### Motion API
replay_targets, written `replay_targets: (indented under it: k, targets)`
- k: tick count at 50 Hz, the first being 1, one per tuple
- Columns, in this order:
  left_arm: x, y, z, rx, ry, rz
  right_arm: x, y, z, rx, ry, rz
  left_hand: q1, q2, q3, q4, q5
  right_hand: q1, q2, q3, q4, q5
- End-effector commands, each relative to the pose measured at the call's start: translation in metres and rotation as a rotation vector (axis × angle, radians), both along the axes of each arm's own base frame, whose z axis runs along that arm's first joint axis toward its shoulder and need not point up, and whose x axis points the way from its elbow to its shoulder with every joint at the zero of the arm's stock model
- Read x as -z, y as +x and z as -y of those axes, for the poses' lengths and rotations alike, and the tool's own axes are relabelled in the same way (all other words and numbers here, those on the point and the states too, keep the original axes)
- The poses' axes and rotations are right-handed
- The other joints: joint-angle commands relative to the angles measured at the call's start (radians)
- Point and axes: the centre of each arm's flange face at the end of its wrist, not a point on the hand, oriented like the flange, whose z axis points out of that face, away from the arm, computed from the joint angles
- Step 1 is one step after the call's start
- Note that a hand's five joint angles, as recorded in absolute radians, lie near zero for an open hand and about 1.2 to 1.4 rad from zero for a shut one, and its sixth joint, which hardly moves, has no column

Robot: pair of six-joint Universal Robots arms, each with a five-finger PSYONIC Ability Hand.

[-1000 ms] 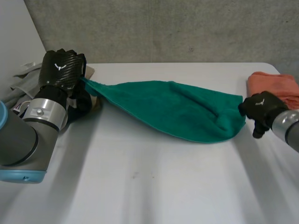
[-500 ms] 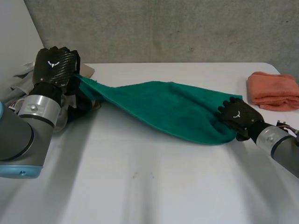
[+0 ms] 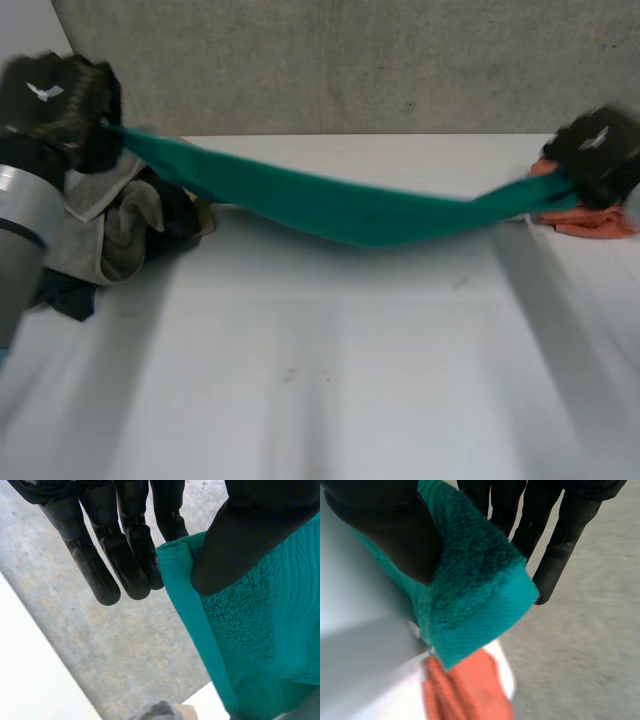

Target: Fold the laundry.

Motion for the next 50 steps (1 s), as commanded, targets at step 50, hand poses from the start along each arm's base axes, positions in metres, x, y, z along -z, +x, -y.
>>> replay_targets:
  k: [50]
  targets:
    - [0.044,-0.049,0.089,-0.024,-0.239,0.057,0.034,0.036,0.065,0.14,0.085,0.364,0.251,0.197,0.201,0.195,0.238,0.273,0.22,0.208,0.198,0.245]
